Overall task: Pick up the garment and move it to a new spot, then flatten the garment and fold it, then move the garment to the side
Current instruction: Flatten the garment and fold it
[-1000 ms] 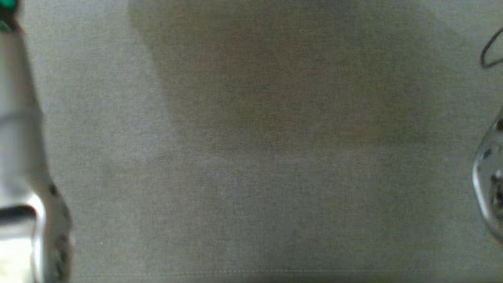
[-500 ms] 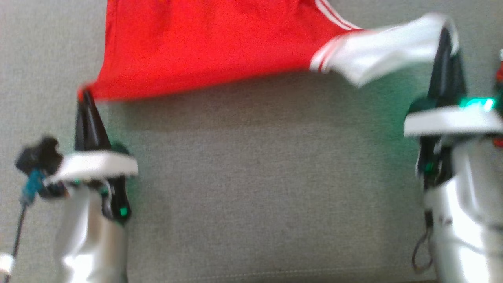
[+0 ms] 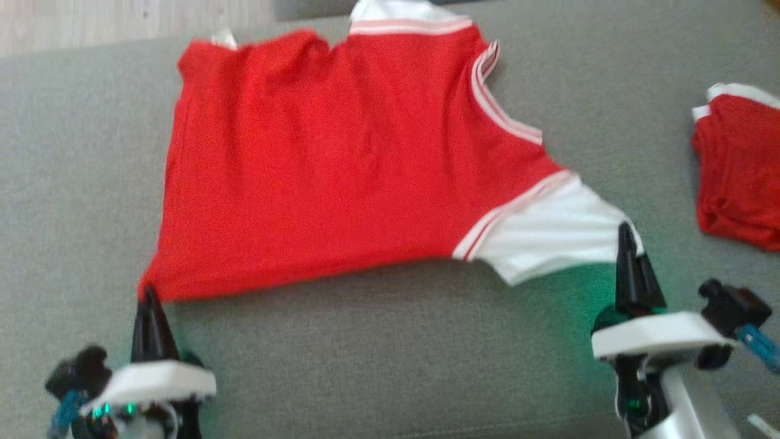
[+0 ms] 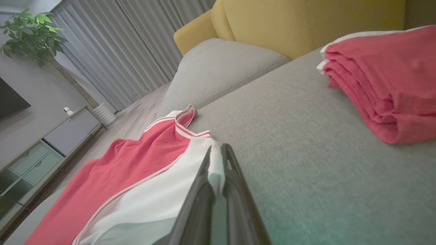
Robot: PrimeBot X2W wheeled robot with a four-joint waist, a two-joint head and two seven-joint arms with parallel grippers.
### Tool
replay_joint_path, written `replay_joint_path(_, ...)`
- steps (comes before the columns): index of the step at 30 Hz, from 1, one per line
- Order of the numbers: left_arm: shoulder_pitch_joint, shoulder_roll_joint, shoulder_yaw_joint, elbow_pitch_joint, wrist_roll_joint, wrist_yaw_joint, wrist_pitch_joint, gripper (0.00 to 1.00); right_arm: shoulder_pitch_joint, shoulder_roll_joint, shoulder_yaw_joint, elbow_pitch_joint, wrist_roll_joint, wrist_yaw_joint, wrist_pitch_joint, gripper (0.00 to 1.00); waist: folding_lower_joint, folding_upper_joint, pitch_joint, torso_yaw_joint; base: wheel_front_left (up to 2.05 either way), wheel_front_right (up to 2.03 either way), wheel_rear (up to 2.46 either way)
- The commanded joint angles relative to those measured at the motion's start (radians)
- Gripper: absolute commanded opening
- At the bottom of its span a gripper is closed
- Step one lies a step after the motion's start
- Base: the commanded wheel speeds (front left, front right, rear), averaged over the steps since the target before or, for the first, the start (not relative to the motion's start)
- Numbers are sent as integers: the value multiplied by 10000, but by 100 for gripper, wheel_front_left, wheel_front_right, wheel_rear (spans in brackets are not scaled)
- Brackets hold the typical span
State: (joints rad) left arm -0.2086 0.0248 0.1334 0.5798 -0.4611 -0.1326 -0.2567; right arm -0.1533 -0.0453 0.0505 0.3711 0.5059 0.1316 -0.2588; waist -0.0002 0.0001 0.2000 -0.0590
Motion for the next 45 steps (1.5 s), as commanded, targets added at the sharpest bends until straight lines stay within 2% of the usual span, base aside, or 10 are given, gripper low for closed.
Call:
replay_joint_path(1,419,256,322,-219,-117,20,-51,0,242,-50,207,-341,138,-9,-30,0,2,-1,-496,-137,0,0,0)
replay_joint_path(11,2029,255,25,-525,-677,20,-51,0,1445,-50,329,-144,177,-9,-30,0,2,-1,-1395,12,0,0,0)
replay_joint_path(17,2031,255,-429,-1263,-814,20,-51,0,1438,-49,427,-472,288,-9,-30,0,2,-1,-1302,213,0,0,0)
replay_joint_path(23,960,255,-982,-1350,-882,20,-51,0,372,-49,630,-363,333,-9,-30,0,2,-1,-825,356,0,0,0)
replay_joint_path(34,-1329,254,-1323,208,-529,127,-51,0,-2222,-49,931,1458,170,-9,-30,0,2,-1,426,538,0,0,0)
replay_joint_path(41,-2094,254,-1269,478,-491,172,-51,0,-3389,-49,520,2250,171,-9,-30,0,2,-1,766,662,0,0,0)
replay_joint_path(45,-2376,254,-1086,358,-351,427,-51,0,-3854,-49,271,2423,61,-9,-30,0,2,-1,899,727,0,0,0)
